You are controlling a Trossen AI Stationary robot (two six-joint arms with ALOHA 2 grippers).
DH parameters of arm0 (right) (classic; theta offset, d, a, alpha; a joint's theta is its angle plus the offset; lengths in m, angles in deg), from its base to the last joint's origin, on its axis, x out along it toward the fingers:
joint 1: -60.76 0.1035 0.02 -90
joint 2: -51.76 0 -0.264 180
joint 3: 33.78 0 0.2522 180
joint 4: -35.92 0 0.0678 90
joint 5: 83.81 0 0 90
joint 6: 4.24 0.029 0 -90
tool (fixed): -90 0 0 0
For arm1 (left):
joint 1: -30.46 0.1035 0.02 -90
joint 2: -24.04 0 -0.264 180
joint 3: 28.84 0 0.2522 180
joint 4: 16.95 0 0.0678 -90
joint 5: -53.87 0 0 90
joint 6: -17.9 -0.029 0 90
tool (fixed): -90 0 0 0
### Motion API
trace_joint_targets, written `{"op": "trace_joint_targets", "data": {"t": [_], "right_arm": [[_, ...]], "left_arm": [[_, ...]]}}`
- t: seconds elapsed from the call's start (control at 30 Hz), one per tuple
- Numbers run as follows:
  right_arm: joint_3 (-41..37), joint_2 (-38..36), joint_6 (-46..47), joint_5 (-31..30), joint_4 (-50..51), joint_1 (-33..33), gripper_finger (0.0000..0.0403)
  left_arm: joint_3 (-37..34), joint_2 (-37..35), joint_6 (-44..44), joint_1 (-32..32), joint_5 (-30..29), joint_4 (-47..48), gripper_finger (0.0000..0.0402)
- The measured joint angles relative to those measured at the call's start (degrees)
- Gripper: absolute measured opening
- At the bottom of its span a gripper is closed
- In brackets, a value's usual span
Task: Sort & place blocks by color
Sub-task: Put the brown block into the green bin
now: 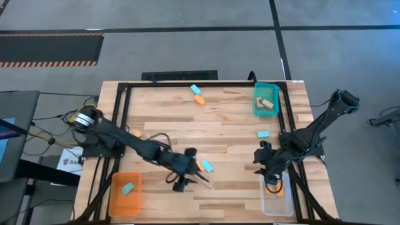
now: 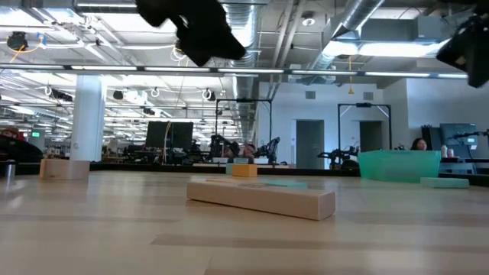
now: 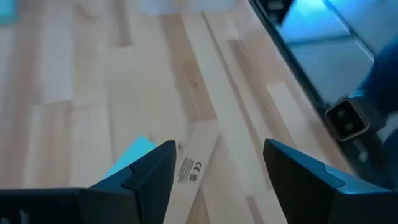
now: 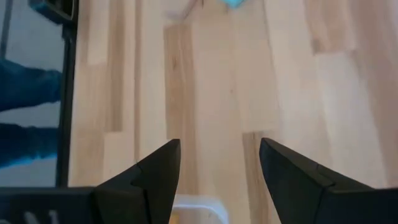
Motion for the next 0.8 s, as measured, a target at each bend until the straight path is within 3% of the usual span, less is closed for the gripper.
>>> {"op": "trace_joint_targets", "data": {"t": [0.23, 0.43, 0.6, 0.8], "right_arm": [[0.0, 2.5, 0.9, 8.0, -1.0, -0.2, 0.0240], [0.0, 2.7, 4.8, 11.4, -1.5, 0.2, 0.0240], [0.0, 2.6, 7.3, 11.8, -1.5, 2.1, 0.0240], [0.0, 2.7, 9.7, 11.7, -1.7, 5.0, 0.0240]], "left_arm": [[12.2, 15.0, -9.4, 1.3, -0.7, 4.1, 0.0233], [21.3, 23.5, -13.8, 2.2, 2.6, 10.3, 0.0233], [24.2, 27.0, -17.0, 2.2, 6.4, 14.8, 0.0233], [24.3, 28.9, -19.9, 2.1, 5.3, 16.2, 0.0233]]}}
